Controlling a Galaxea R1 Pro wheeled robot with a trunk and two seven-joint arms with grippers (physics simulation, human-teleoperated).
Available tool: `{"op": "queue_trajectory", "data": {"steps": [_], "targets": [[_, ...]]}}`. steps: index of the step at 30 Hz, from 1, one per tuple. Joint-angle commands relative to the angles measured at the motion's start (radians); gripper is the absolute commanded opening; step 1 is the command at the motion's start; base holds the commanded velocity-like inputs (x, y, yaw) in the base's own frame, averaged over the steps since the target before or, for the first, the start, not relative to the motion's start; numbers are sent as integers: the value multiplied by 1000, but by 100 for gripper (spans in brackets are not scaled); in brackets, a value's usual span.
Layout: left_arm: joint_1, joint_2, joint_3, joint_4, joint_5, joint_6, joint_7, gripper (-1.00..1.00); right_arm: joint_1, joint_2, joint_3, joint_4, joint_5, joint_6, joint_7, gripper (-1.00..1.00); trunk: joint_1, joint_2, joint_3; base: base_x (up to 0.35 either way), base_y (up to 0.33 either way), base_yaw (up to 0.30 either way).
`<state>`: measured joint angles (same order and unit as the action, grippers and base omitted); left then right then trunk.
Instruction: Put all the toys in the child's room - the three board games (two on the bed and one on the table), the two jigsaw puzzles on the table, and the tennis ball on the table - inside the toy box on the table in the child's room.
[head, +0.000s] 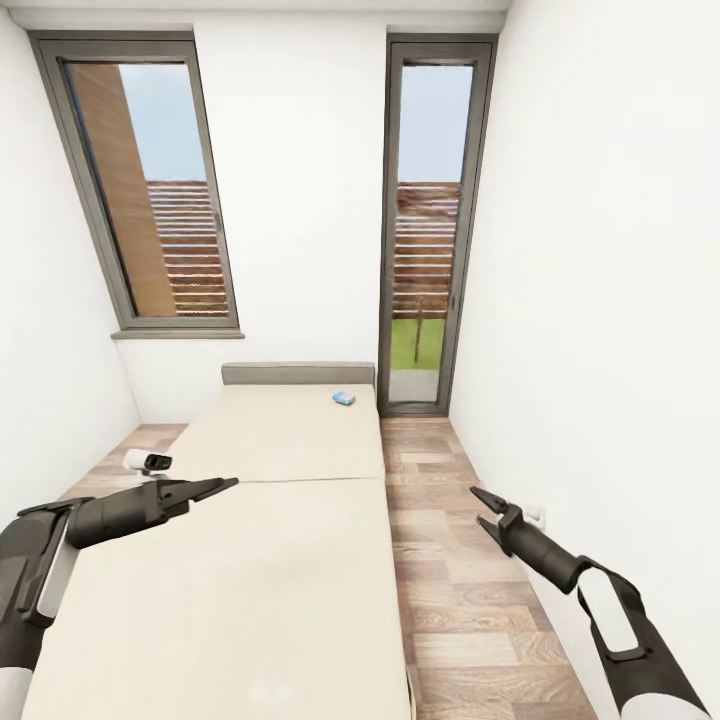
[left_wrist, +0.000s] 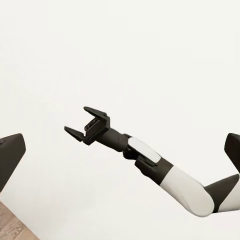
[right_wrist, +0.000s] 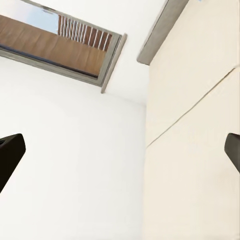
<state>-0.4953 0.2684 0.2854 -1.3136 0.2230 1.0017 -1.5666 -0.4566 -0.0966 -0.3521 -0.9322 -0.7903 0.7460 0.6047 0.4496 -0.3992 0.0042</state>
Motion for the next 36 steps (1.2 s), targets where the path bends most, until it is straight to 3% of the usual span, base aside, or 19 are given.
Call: {"op": "queue_trajectory", "data": {"steps": [1, 9, 12, 13, 16, 20, 30, 36], "targets": [[0, 3, 2, 0, 0, 11, -4, 100, -1, 0, 8, -1, 3, 5, -6, 100, 0, -1, 0, 0, 0, 0], [0, 27, 23, 20, 0, 9, -4, 100, -1, 5, 41, -84, 11, 6, -23, 100, 0, -1, 0, 0, 0, 0], [0, 30, 30, 24, 0, 9, -4, 100, -1, 14, 101, -162, 17, 8, -35, 100, 0, -1, 0, 0, 0, 0], [0, 31, 31, 24, 0, 9, -4, 100, -1, 12, 141, -189, 22, 7, -45, 100, 0, -1, 0, 0, 0, 0], [0, 32, 33, 26, -1, 9, -4, 100, -1, 5, 210, -231, 28, 7, -78, 100, 0, -1, 0, 0, 0, 0], [0, 32, 33, 25, -1, 9, -4, 100, -1, 1, 240, -240, 26, 5, -95, 100, 0, -1, 0, 0, 0, 0], [0, 31, 36, 26, 0, 18, -4, 100, -1, -1, 194, -238, 29, 8, -88, 100, 0, -1, 0, 0, 0, 0], [0, 31, 67, 25, -2, 29, -4, 100, -1, 0, 187, -238, 32, 8, -88, 100, 0, -1, 0, 0, 0, 0]]}}
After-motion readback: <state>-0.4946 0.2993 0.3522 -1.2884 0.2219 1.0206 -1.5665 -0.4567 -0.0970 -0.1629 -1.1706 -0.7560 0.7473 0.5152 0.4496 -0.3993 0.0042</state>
